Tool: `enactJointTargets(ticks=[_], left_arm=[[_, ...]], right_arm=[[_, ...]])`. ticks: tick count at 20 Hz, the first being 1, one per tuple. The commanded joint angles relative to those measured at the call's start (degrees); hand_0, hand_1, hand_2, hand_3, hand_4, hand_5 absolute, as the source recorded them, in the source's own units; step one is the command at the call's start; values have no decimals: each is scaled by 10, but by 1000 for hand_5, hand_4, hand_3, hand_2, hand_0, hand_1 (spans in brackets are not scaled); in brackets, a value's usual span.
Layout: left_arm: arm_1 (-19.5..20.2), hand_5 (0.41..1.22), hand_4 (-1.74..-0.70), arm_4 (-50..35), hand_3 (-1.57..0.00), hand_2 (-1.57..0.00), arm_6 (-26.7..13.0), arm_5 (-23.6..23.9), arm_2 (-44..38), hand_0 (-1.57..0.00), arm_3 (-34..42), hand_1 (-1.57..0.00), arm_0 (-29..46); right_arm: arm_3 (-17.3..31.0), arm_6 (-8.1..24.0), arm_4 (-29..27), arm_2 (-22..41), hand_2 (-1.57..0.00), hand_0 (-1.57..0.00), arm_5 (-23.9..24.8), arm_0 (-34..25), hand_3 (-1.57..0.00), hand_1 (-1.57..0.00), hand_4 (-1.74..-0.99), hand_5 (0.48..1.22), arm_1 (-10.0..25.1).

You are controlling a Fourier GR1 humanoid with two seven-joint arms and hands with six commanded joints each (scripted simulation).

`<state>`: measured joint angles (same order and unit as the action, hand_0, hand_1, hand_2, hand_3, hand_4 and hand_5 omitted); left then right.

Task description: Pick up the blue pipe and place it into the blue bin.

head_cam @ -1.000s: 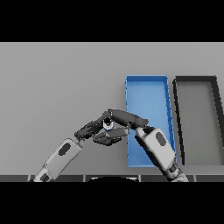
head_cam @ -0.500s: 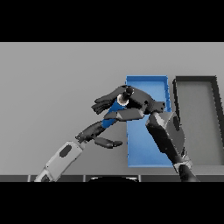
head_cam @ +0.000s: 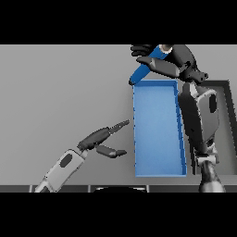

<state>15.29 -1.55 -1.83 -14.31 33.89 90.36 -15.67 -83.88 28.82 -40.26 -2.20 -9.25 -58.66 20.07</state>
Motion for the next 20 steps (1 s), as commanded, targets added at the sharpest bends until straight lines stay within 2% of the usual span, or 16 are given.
enactJointTargets(ticks=[1,3,4,6,8,10,13,14,18,19,20], left_arm=[[1,487,-911,-1,1,1,-1,-1,-1,1,-3,1,0],[-4,489,-906,-2,1,1,-8,0,-5,1,-11,1,-6],[-3,489,-902,-3,1,1,-7,0,-6,1,-12,1,-9],[-2,487,-893,0,1,1,-9,1,-8,1,-17,1,-11],[-3,478,-893,-9,1,1,-18,-3,-11,1,-18,1,-14],[1,473,-888,-11,1,1,-10,-6,-7,1,-3,1,-3],[-4,464,-883,-5,1,1,-14,1,-4,1,-3,1,-6],[-4,463,-881,-5,1,1,-11,1,-7,1,-11,1,-7],[-5,460,-884,-6,1,1,-12,1,-8,1,-16,1,-6],[-11,457,-885,-3,1,1,-20,5,-5,1,-13,1,-9],[-7,455,-886,-5,1,1,-15,1,-5,1,-12,1,-7]], right_arm=[[16,-1,15,-1,-1571,-1571,-3,10,-1571,-1571,-1737,1135,5],[53,10,30,-13,-1571,-1571,6,34,-1571,-1571,-1739,1124,12],[63,5,37,-18,-1571,-1571,6,56,-1571,-1571,-1739,1120,13],[63,15,51,-12,-1571,-1571,12,96,-1571,-1571,-1740,1121,9],[55,36,72,0,-1571,-1571,29,137,-1571,-1571,-1740,1121,4],[53,58,77,0,-1571,-1571,48,173,-1571,-1571,-1741,1120,1],[61,61,67,44,-1571,-1571,67,230,-1571,-1571,-1741,1120,17],[70,61,50,69,-1571,-1571,79,245,-1571,-1571,-1741,1122,38],[87,61,6,165,-1571,-1571,102,289,-1571,-1571,-1591,1114,83],[102,61,-9,195,-1571,-1571,114,286,-1330,-1571,-1599,1110,94],[118,61,-40,236,-1393,-1563,138,279,-1122,-1459,-1547,1133,112]])
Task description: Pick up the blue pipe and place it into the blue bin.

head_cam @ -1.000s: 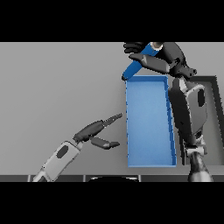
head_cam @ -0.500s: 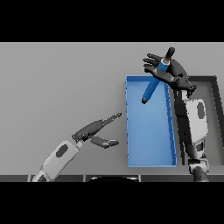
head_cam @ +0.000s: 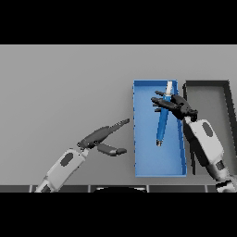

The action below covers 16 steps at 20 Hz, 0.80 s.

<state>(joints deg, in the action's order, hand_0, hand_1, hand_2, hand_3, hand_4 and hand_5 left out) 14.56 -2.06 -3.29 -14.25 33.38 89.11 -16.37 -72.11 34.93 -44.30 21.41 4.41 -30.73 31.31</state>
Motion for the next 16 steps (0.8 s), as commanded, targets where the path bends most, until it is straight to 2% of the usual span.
enactJointTargets(ticks=[1,2,3,4,5,7,10,11,14,16], left_arm=[[5,453,-886,-2,1,1,3,-2,-4,1,1,1,-1],[2,454,-885,-1,1,1,1,1,-2,1,2,1,0],[0,453,-885,2,1,1,0,3,-1,1,0,1,-1],[2,454,-886,2,1,1,0,2,-1,1,0,1,1],[2,453,-888,0,1,1,-4,2,0,1,5,1,5],[3,452,-891,-3,1,1,-8,1,-3,1,5,1,-2],[1,451,-896,-3,1,1,-2,1,0,1,4,1,4],[-2,450,-897,3,1,1,1,4,3,1,2,1,6],[1,455,-905,-2,1,1,1,2,-2,1,3,1,2],[-4,458,-912,-4,1,1,-5,4,-2,1,3,1,2]], right_arm=[[8,0,-49,42,-1114,-1306,25,-12,-897,-1167,-1503,1150,26],[25,0,-89,81,-891,-1045,38,-29,-718,-933,-1455,1164,43],[30,0,-129,128,-712,-836,58,-42,-574,-746,-1392,1176,61],[38,0,-151,151,-570,-668,63,-51,-459,-597,-1338,1157,67],[35,0,-163,181,-456,-534,49,-66,-367,-477,-1285,1141,85],[31,0,-152,220,-291,-342,43,-80,-234,-305,-1208,1028,96],[41,-5,-100,256,-149,-174,18,-89,-120,-156,-1149,887,106],[45,-19,-86,264,-119,-139,12,-90,-95,-124,-1131,857,102],[65,-37,-66,270,-60,-71,14,-94,-48,-63,-1125,764,95],[71,-31,-58,274,-38,-45,19,-99,-31,-40,-1124,717,95]])
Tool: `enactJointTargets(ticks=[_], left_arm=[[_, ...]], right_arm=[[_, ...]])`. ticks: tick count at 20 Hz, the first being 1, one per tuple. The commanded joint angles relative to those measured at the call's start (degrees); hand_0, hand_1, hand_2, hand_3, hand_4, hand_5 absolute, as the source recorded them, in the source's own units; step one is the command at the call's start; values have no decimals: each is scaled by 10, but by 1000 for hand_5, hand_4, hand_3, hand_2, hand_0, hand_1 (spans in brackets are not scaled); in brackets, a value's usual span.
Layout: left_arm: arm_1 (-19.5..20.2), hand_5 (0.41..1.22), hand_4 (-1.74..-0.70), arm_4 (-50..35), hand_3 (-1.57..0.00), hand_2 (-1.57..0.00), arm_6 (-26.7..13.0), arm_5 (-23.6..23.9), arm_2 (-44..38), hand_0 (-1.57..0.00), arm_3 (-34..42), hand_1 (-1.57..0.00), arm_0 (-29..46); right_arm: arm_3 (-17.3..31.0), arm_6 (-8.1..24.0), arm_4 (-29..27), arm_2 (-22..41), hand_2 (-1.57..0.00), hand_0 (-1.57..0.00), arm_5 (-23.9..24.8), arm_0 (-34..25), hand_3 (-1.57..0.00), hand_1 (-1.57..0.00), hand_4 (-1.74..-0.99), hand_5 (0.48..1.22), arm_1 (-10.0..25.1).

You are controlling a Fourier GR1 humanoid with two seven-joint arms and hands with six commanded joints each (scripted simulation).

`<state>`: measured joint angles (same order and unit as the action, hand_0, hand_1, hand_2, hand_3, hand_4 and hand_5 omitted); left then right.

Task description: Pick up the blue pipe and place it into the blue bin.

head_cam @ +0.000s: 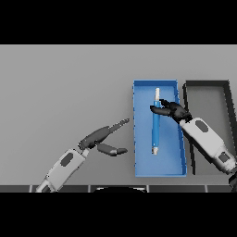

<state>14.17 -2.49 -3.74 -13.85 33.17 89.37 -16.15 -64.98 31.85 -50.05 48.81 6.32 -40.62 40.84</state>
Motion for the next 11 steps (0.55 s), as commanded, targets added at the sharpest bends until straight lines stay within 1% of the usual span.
enactJointTargets(ticks=[1,2,4,7,8,9,10,11], left_arm=[[0,459,-914,3,1,1,4,-3,2,1,-7,1,0],[1,460,-914,2,1,1,5,-2,0,1,-7,1,0],[3,464,-916,4,1,1,12,-5,-1,1,-15,1,0],[-4,464,-920,-1,1,1,3,-3,-1,1,-14,1,-2],[-5,467,-920,-1,1,1,4,-5,-2,1,-20,1,-4],[-5,467,-920,1,1,1,8,-5,-4,1,-29,1,-7],[-6,469,-920,3,1,1,13,-4,-3,1,-31,1,-6],[-6,468,-920,1,1,1,18,-7,-7,1,-40,1,-9]], right_arm=[[-1,-4,1,-1,-30,-36,6,0,-24,-32,-1122,705,-2],[-4,-15,-4,-5,-24,-28,3,5,-19,-25,-1120,702,-3],[-10,-22,-6,-6,-15,-18,0,10,-12,-16,-1123,689,3],[-18,-14,-3,-1,-7,-9,0,13,-6,-8,-1129,672,6],[-11,-21,0,0,-7,-9,-5,11,-6,-8,-1129,673,3],[-10,-19,-6,-2,-7,-9,-8,11,-6,-8,-1129,674,2],[-11,-28,-7,-4,-7,-9,-12,14,-6,-8,-1129,678,4],[-11,-27,-10,-5,-7,-9,-12,15,-6,-8,-1129,677,3]])
